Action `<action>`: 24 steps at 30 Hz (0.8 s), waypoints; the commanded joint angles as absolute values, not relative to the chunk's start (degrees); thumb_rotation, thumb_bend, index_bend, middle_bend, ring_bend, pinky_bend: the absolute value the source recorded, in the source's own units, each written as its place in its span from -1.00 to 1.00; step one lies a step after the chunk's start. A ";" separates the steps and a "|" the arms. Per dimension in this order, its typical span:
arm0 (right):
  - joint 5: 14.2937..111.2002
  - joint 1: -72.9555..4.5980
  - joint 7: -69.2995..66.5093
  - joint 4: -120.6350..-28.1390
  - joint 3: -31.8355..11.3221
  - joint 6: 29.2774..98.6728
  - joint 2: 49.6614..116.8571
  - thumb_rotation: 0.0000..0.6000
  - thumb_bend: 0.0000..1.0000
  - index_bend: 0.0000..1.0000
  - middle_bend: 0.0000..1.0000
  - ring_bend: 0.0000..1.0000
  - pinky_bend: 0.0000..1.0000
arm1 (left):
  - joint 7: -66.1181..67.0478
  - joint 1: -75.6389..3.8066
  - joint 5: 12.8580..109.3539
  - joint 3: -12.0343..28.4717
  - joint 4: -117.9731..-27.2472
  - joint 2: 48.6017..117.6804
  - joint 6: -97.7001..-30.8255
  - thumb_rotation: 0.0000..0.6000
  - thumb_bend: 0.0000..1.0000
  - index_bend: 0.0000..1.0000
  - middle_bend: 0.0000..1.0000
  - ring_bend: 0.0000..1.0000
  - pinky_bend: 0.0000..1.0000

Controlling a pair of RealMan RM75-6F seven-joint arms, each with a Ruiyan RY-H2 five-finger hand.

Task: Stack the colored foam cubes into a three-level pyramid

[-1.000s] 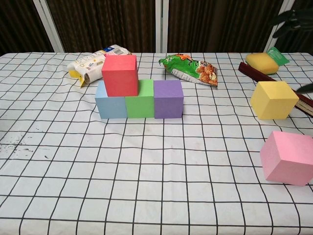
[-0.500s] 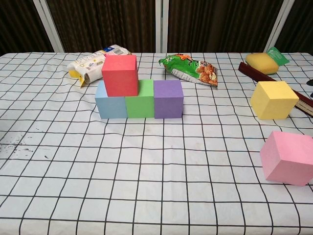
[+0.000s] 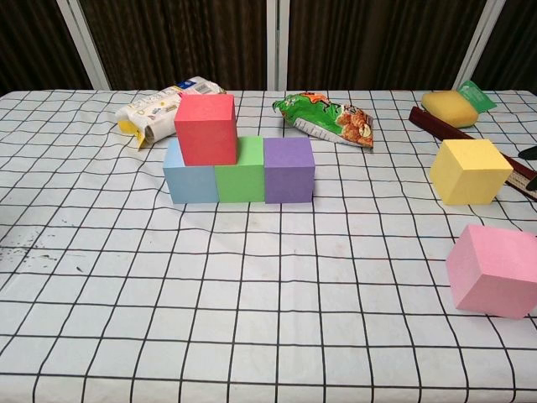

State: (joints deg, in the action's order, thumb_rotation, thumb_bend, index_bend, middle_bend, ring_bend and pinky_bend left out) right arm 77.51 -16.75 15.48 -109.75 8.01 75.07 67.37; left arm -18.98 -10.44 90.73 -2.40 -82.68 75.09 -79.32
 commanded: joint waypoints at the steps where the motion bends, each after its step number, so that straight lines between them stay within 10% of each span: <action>1: 77.11 -16.05 15.80 -109.25 7.59 74.96 68.38 1.00 -1.00 -1.00 -0.60 -1.00 -1.00 | -19.11 -10.42 90.67 -2.41 -82.47 75.15 -79.29 1.00 -1.00 -0.78 -0.68 -0.95 -0.98; 15: 74.32 -15.38 17.81 -103.61 4.54 71.72 76.12 1.00 -1.00 -1.00 -0.52 -1.00 -1.00 | -19.42 -10.27 90.43 -2.50 -81.38 75.52 -79.19 1.00 -1.00 -0.78 -0.68 -0.95 -0.98; 24: 75.03 -14.46 20.05 -101.29 2.25 74.24 80.15 1.00 -0.85 -1.00 -0.06 -0.90 -1.00 | -20.03 -10.11 90.28 -2.47 -80.91 75.40 -79.31 1.00 -1.00 -0.78 -0.68 -0.95 -0.98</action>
